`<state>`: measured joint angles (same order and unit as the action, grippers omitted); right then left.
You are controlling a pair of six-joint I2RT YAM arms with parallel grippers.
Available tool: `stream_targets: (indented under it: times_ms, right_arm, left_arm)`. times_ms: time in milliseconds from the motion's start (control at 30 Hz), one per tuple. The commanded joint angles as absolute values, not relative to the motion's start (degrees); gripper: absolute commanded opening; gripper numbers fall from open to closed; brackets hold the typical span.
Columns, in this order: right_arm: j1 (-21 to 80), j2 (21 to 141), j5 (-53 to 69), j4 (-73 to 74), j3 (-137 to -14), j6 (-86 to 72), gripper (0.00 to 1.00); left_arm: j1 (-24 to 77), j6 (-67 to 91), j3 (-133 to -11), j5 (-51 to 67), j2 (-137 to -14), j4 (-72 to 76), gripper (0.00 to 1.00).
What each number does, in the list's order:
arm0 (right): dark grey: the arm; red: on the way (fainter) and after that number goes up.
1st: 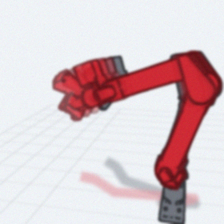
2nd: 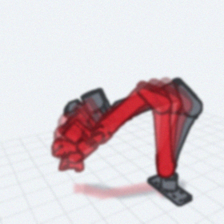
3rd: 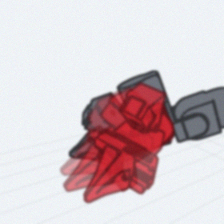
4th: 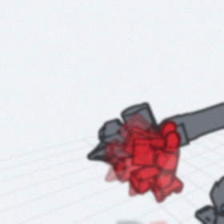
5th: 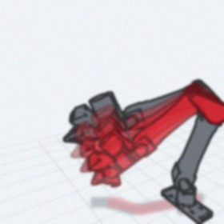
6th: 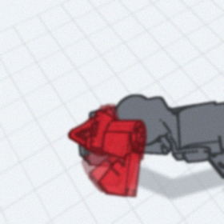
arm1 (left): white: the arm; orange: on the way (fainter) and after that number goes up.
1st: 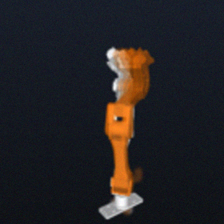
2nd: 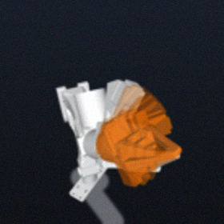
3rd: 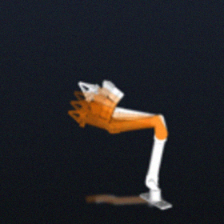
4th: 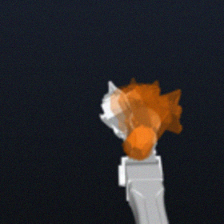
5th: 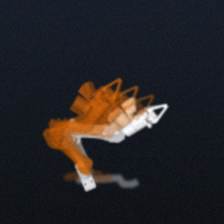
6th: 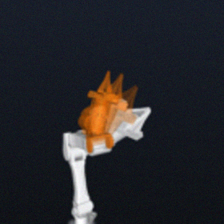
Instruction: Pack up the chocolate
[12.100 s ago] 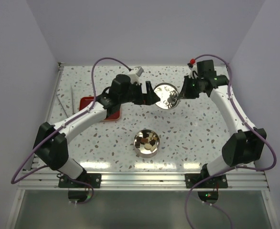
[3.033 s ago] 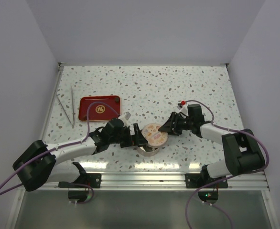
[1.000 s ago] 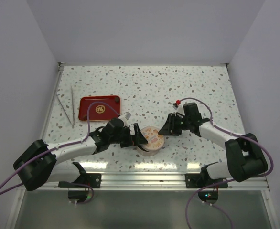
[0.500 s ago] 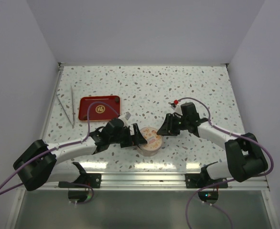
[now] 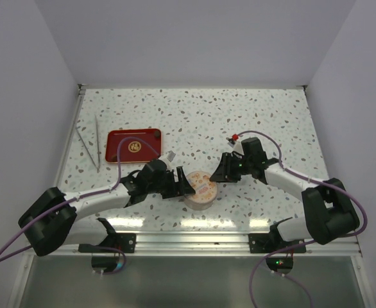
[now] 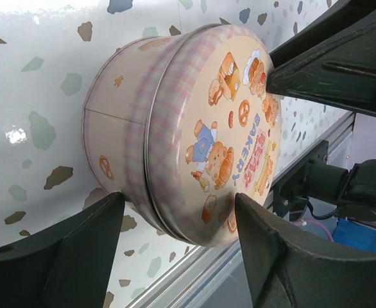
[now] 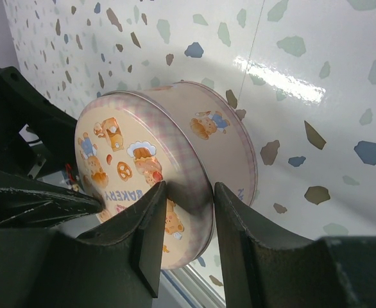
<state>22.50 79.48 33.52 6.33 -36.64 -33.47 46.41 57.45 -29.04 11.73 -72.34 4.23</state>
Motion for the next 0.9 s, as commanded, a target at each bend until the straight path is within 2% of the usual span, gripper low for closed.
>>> stream_targets:
  times_ms: [0,567,867]
  right_arm:
    - [23.2,79.81,30.94,8.35,-37.62,-33.22,0.38]
    - [23.99,79.63,30.94,8.96,-38.76,-33.57,0.38]
    - [24.7,79.89,31.11,8.88,-39.37,-34.01,0.38]
  left_arm:
    - [46.23,57.48,-31.38,11.78,-72.07,5.36,0.74]
    - [46.23,58.01,-30.67,11.16,-70.84,4.57,0.54]
    - [46.23,57.92,-30.67,11.42,-70.84,4.83,0.37]
